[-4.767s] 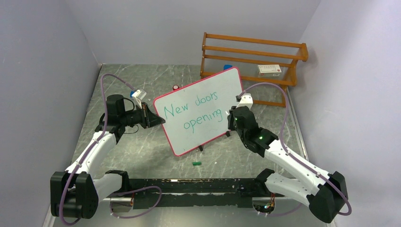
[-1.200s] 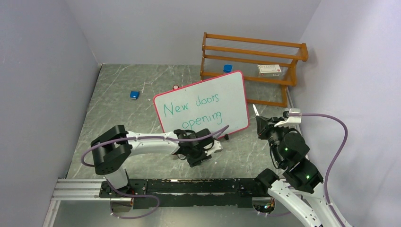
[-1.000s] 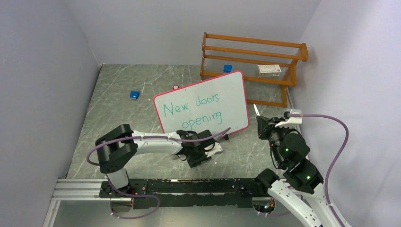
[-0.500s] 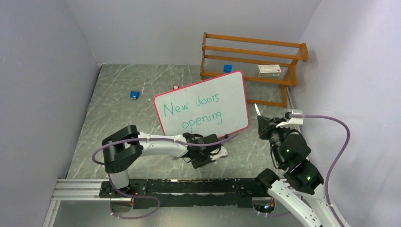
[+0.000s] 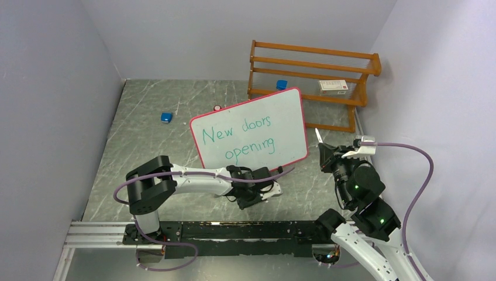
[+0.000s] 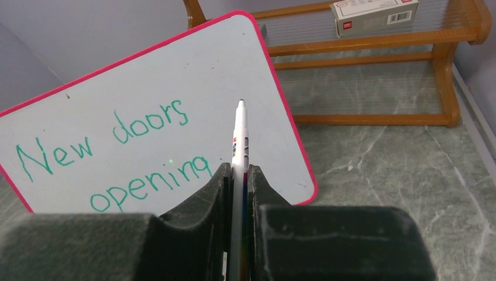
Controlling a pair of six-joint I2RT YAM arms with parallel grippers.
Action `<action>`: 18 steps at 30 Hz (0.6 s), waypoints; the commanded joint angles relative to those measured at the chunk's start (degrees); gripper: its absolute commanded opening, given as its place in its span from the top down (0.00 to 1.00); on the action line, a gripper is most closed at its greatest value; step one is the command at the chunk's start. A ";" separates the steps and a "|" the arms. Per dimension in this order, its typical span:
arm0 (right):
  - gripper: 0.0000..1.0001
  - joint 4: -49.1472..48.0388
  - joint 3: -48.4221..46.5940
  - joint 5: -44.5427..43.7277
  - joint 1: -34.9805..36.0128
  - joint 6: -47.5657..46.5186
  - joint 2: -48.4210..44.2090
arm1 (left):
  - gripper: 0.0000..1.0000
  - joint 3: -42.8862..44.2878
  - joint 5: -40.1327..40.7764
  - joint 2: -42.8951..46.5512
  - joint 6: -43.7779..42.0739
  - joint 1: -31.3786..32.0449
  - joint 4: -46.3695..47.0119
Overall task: Write a sentence on the whiteboard
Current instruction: Close the whiteboard marker at the center of the board.
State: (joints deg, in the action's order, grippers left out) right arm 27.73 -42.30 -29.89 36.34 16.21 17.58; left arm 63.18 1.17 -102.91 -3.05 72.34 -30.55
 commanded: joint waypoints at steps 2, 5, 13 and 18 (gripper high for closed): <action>1.00 -0.58 0.53 -0.65 -0.39 -0.47 -0.96 | 0.67 -2.82 -1.61 -1.51 -1.15 0.62 -6.01; 1.00 -0.66 0.51 -0.60 -0.32 -0.47 -0.80 | 0.73 -2.69 -1.26 -1.97 -1.31 0.45 -7.32; 1.00 -0.85 0.64 -0.15 -0.35 -0.62 -0.71 | 0.90 -2.66 -1.26 0.18 -1.63 0.35 -6.50; 1.00 -0.77 0.51 0.60 -0.39 -0.71 -0.09 | 0.95 -1.87 1.50 4.22 -2.05 0.35 -6.58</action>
State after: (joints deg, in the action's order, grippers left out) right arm 27.70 -42.30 -29.78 36.32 16.21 17.50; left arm 62.26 0.58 -101.54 -4.08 72.47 -32.91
